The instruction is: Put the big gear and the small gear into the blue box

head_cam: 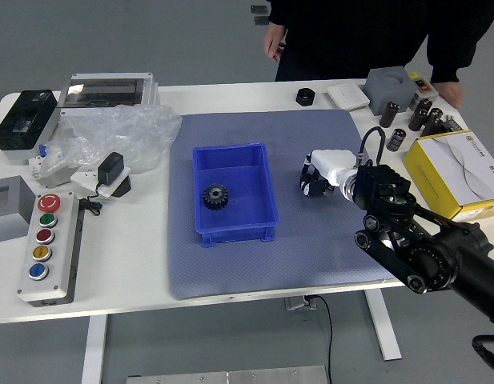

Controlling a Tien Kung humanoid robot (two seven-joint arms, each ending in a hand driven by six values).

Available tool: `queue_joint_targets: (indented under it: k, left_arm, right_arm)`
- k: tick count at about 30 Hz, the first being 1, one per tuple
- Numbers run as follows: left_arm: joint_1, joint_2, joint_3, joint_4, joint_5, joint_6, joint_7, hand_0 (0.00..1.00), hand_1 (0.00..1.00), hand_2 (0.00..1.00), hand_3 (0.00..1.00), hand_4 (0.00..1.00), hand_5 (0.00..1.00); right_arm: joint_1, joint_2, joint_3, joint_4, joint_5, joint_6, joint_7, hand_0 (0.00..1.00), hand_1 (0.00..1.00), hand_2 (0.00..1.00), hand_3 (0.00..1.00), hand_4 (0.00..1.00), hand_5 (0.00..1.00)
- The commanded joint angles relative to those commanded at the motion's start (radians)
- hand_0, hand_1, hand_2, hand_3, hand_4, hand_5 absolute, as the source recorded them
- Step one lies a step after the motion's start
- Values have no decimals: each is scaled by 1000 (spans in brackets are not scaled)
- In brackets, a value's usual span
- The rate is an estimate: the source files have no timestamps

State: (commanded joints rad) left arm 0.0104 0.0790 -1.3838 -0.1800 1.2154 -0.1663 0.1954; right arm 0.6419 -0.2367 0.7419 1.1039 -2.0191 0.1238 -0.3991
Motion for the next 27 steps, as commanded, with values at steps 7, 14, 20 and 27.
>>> queue_joint_targets:
  k: [7,14,20,27]
  left_arm:
    - [0,2,0,0,-2,0,0,780,810,799,816,628,237]
    - [0,3,-1,0,-3,1,-1,780,810,799,816,626,236]
    - [1,5,-1,0,-1,1,-1,780,810,799,816,626,237]
    - [3,4,1,0,2,0,0,780,810,799,815,626,236]
  right_arm:
    - [-8,-14,62,47,-12,-1,-6,402,433,471,616,370,239]
    - [-18,-29,127,172,-35,4,-20,402,432,465,616,376,240]
    - [-14,-11,127,276,-39,10,-28,400,427,463,617,378,239]
    - [-12,57,90,303,-35,9,-30,399,426,461,618,380,235]
